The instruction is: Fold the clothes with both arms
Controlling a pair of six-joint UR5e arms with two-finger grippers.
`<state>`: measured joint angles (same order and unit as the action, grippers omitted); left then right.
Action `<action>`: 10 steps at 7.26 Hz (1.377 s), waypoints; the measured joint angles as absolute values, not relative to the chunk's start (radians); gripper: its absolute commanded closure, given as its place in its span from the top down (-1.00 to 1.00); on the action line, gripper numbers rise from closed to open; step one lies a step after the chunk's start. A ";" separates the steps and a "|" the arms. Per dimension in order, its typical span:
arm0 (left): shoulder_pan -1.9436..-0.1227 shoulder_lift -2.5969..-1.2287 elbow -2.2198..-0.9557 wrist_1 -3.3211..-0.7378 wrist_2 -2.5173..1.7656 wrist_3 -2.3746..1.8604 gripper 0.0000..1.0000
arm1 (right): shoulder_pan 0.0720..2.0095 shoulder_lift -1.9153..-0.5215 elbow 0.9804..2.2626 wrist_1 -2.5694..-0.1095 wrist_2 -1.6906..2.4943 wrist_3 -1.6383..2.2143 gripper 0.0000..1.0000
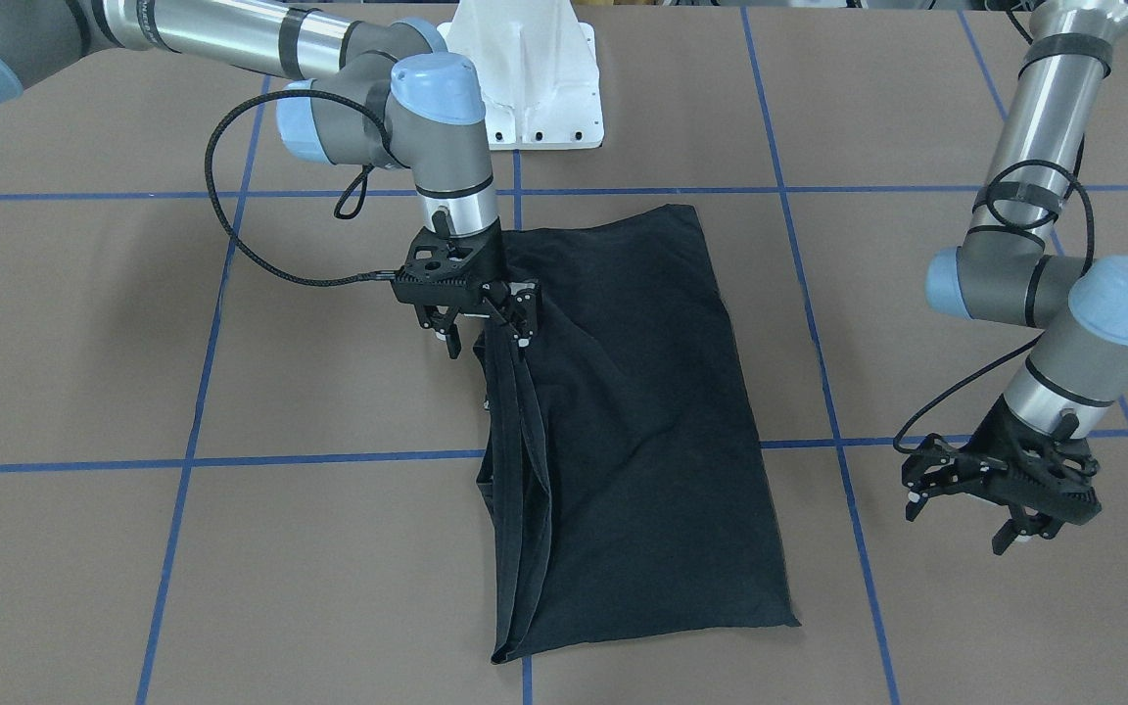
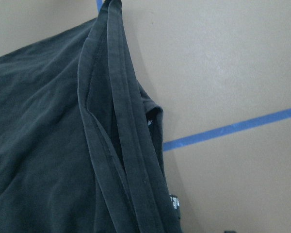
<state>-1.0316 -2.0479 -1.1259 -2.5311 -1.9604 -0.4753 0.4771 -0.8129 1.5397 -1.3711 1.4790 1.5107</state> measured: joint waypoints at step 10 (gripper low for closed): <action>-1.028 -2.048 -1.124 -2.531 -1.960 -0.476 1.00 | 0.519 -0.463 1.001 -1.453 1.484 1.322 -0.72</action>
<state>-1.0278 -2.0479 -1.1240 -2.5310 -1.9604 -0.4755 0.5193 -0.4626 1.0006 -1.4525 1.4844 1.3215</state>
